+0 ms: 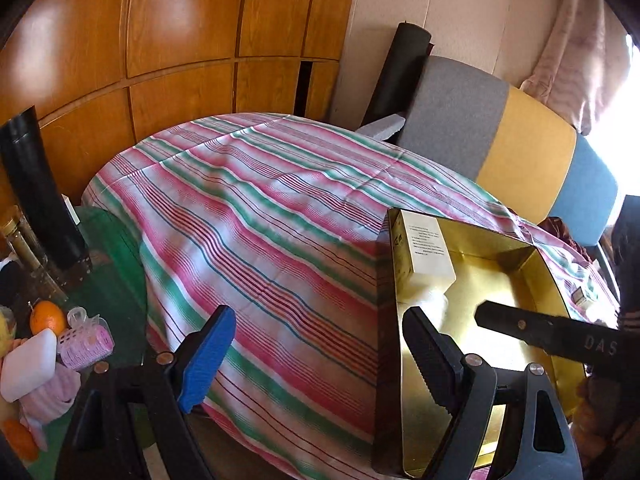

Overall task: Organize objects
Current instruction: 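Carry the wrapped white ball into the gold tray and open the right tool, then move the left tool back to the pile toward the small green carton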

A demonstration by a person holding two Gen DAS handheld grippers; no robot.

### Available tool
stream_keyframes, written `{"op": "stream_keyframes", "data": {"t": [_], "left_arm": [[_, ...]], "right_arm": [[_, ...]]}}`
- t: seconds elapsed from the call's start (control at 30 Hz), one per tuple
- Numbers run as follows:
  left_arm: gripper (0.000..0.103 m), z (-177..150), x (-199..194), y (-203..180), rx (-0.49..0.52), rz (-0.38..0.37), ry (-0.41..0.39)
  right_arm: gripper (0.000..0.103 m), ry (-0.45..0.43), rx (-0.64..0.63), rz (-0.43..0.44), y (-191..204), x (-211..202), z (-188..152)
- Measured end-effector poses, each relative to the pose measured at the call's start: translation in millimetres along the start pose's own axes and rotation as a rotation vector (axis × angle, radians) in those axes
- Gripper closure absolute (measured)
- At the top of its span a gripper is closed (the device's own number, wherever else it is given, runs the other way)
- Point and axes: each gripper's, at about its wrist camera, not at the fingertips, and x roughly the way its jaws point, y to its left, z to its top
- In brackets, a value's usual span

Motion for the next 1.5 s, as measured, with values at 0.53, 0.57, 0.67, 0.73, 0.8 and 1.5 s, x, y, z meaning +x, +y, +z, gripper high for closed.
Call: {"op": "stream_keyframes", "data": {"t": [0.53,0.57,0.67,0.73,0.8,1.5], "left_arm": [[0.017,0,-16,-39,0.113,-0.045,-0.035],[0.017,-1,-16,-41,0.118,-0.049,-0.035],[0.017,-2,-18,-50,0.142,-0.058,-0.034],[0.017,-3,-19,-57,0.159,-0.065,-0.032],[0.017,-5,-21,-63,0.177,-0.073,-0.031],[0.013,-18,-21,-143,0.361,-0.161,-0.001]], "right_arm": [[0.037,-0.151,-0.148,-0.269,5,-59,-37],[0.037,-0.161,-0.161,-0.287,6,-61,-39],[0.037,-0.195,-0.185,-0.336,7,-70,-45],[0.037,-0.216,-0.196,-0.359,6,-77,-49],[0.036,-0.235,-0.206,-0.384,5,-83,-52],[0.036,-0.286,-0.102,-0.558,-78,-153,-72]]}}
